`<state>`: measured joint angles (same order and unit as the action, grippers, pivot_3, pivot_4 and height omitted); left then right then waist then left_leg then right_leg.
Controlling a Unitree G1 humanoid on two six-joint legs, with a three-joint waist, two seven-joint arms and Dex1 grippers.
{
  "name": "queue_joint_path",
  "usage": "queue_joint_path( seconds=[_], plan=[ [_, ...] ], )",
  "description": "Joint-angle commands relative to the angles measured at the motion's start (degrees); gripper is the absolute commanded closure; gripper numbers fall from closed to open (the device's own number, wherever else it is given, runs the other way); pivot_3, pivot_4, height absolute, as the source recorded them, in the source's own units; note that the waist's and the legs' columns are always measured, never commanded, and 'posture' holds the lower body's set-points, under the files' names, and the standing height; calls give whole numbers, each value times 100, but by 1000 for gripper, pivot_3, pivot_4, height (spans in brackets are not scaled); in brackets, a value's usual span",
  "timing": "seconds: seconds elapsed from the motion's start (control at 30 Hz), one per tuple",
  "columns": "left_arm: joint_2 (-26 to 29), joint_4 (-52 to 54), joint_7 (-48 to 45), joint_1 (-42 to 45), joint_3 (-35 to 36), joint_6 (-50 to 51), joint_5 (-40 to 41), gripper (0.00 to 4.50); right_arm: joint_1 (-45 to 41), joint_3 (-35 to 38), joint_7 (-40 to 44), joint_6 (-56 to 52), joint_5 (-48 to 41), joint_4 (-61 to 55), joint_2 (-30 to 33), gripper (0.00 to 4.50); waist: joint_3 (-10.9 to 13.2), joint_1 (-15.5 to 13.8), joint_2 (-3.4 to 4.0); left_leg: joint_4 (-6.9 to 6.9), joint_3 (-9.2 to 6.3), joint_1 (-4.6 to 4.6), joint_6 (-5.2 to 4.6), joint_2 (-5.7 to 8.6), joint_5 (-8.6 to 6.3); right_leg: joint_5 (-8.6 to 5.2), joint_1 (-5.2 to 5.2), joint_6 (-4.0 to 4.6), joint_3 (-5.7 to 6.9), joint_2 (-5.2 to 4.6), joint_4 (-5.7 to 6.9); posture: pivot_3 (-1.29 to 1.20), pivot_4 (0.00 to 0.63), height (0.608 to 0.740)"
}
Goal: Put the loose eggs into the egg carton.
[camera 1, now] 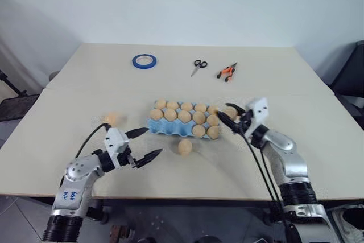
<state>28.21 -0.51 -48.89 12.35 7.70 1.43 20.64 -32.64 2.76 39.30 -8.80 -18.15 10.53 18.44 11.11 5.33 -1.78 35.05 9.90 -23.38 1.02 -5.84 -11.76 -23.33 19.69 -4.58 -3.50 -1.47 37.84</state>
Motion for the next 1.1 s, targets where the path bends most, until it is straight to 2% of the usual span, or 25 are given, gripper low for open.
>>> queue_joint_path(
  seconds=[0.03,0.2,0.27,0.43,0.47,0.67,0.87,1.0,1.1],
  plan=[
    [167,174,112,-267,390,-20,139,0,-221,-588,-131,-477,67,-545,-432,2302,0,-32,0,0,0,-1,0,2,0,0,0,0,1,-2,-1,0,150,740],
    [145,286,319,-426,481,-21,108,0,-332,-1043,-388,-353,469,-265,-926,2302,1,-63,-2,-6,4,-7,0,6,-2,0,11,2,9,-7,-1,0,150,740],
    [106,416,396,-509,469,3,136,0,-403,-1073,-493,-268,544,-17,-1078,1596,-1,-75,-5,-5,-1,-15,-3,12,-4,0,12,2,12,-14,-3,0,150,740],
    [40,685,545,-680,428,92,162,0,-442,-1094,-501,-78,679,222,-1178,153,-1,-51,-6,-5,6,-18,-8,16,-10,0,16,2,21,-16,-5,0,150,740],
    [39,723,563,-704,435,114,169,0,-436,-1084,-479,-70,678,199,-1168,71,-1,-49,-6,-6,6,-19,-7,14,-10,0,20,2,18,-15,-4,0,150,740],
    [119,802,563,-757,519,211,212,0,-125,-913,116,-64,315,-582,-713,71,-1,-44,-6,-8,7,-26,0,8,-13,-1,30,2,11,-8,-4,0,150,740],
    [449,735,199,-813,591,284,327,0,842,-296,1200,-113,-439,-1628,455,71,-1,-96,-7,3,-4,-83,-3,10,-12,0,75,2,10,-11,-6,0,150,740],
    [723,663,-210,-900,569,243,359,0,1635,314,1669,94,-606,-1818,1331,71,-1,-91,-7,2,2,-82,-5,12,-13,-1,73,2,11,-10,-11,0,150,740],
    [880,598,-532,-969,554,285,431,0,2175,668,1930,450,-636,-1788,1690,71,-1,-65,-7,2,-1,-79,-5,11,-14,-1,71,2,5,-8,-13,0,150,740]
  ],
)
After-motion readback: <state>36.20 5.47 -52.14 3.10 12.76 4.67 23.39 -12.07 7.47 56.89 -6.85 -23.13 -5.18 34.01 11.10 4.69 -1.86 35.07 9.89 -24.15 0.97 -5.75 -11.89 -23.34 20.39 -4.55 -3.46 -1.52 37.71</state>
